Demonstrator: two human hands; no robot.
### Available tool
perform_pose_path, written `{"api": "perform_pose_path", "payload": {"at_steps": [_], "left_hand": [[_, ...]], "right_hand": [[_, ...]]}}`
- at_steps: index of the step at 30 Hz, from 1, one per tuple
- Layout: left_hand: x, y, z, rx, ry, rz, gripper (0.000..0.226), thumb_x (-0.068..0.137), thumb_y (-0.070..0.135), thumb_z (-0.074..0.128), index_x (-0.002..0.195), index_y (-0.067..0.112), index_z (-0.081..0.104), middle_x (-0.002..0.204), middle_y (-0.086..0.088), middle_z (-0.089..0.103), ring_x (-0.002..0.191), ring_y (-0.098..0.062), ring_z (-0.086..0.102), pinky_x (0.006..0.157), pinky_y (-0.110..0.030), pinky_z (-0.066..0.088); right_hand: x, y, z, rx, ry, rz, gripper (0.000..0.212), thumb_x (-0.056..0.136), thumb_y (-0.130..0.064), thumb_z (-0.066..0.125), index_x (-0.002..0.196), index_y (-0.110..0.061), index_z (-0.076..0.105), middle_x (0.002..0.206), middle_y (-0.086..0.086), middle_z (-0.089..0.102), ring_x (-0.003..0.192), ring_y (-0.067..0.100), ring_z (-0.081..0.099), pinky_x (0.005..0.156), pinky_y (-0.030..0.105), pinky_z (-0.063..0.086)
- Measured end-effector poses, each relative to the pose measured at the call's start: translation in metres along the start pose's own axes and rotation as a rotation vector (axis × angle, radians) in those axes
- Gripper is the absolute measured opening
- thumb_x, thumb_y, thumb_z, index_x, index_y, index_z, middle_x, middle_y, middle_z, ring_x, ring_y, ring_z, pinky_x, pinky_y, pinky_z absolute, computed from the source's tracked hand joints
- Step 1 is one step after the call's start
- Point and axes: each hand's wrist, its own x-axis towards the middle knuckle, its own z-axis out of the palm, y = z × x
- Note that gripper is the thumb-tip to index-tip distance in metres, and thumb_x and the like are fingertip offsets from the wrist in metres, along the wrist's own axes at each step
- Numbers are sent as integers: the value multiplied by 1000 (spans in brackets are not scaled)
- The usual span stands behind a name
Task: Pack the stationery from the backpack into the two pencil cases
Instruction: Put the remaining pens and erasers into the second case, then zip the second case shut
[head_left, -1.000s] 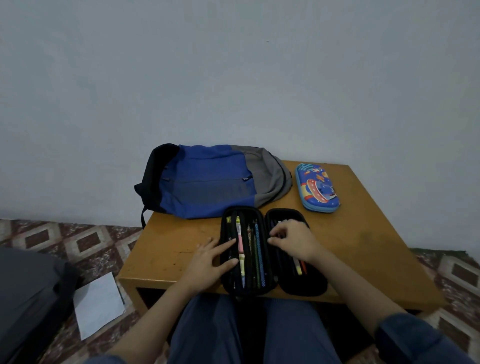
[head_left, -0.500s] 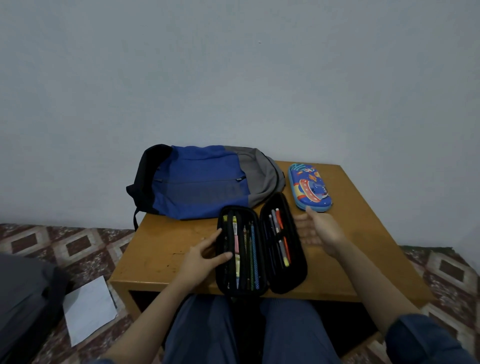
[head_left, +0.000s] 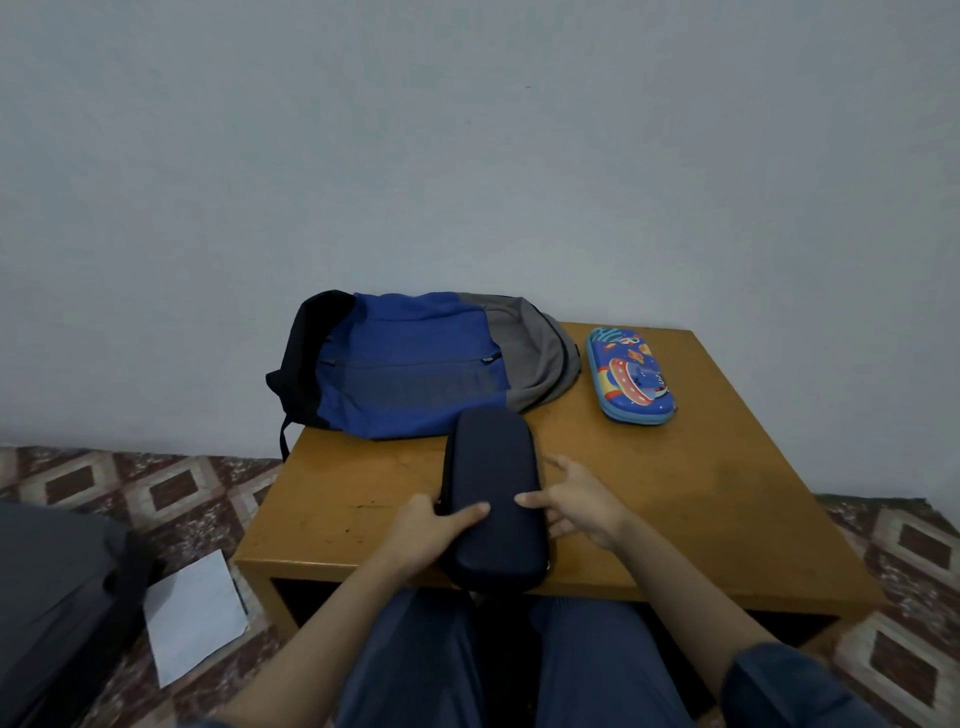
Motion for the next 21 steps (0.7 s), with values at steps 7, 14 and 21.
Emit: {"api": "perform_pose_path", "payload": {"at_steps": [7, 14, 21], "left_hand": [[-11, 33, -11, -247, -94, 84, 38, 78, 18, 72, 114, 12, 60, 106, -2, 67, 94, -16, 65, 71, -21, 53], [-18, 58, -13, -683, -159, 220, 59, 72, 57, 51, 112, 15, 63, 112, -2, 69, 106, -17, 64, 91, -32, 49], [-29, 63, 27, -431, 168, 229, 25, 73, 19, 75, 90, 4, 66, 75, -9, 68, 67, -13, 65, 63, -19, 54]], "right_hand": [[-15, -6, -22, 363, -203, 83, 61, 74, -28, 71, 128, -12, 49, 122, 9, 61, 112, 29, 59, 83, 45, 53], [-30, -31, -26, 719, -127, -100, 65, 67, -19, 68, 128, -14, 47, 119, 9, 63, 104, 29, 62, 79, 45, 53], [-33, -44, -10, 888, 75, -256, 58, 81, -16, 68, 133, -10, 43, 122, 12, 62, 102, 28, 66, 79, 42, 58]]}}
